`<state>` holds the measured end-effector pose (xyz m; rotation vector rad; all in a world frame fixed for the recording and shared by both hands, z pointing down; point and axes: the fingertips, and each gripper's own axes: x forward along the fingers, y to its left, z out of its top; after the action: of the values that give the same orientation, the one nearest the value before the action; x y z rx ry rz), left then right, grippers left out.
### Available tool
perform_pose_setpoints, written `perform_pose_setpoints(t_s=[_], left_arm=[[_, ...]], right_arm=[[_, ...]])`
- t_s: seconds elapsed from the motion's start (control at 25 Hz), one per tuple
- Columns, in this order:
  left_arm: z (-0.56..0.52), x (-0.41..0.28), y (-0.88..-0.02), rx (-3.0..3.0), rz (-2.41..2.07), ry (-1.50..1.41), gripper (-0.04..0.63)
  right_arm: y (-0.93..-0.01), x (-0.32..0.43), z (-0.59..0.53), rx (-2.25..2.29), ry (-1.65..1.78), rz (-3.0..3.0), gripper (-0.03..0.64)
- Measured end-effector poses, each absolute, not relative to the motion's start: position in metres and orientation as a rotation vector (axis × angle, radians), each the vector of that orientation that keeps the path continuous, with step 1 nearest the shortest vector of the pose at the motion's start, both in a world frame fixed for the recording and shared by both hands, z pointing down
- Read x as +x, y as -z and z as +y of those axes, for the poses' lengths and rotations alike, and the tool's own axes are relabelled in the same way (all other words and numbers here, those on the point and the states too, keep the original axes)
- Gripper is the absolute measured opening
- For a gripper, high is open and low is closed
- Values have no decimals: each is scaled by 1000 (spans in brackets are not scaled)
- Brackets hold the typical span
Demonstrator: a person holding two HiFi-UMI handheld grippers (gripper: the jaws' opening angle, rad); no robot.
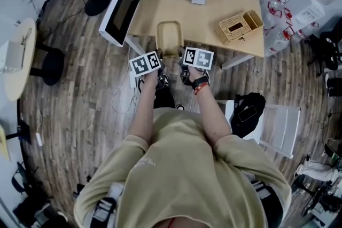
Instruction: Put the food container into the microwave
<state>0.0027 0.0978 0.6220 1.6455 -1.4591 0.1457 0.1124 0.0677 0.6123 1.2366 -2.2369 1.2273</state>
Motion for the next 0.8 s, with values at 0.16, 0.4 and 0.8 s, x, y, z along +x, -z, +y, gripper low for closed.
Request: perform_pose_setpoints(t_s=[0.16,0.4,0.8], left_arm=[[65,-8,-622,1629,-1453,-135,55],[16,-24,-623,1605,-1439,-115,55],[-40,-47,-628,1609,-1408,-155,57]], right_arm=[[-612,102,37,1241,-1216,-2206,72],[-612,87,-12,1248,-1228,-2194,75],[-620,64,-66,1277,-1306,-2161,75]])
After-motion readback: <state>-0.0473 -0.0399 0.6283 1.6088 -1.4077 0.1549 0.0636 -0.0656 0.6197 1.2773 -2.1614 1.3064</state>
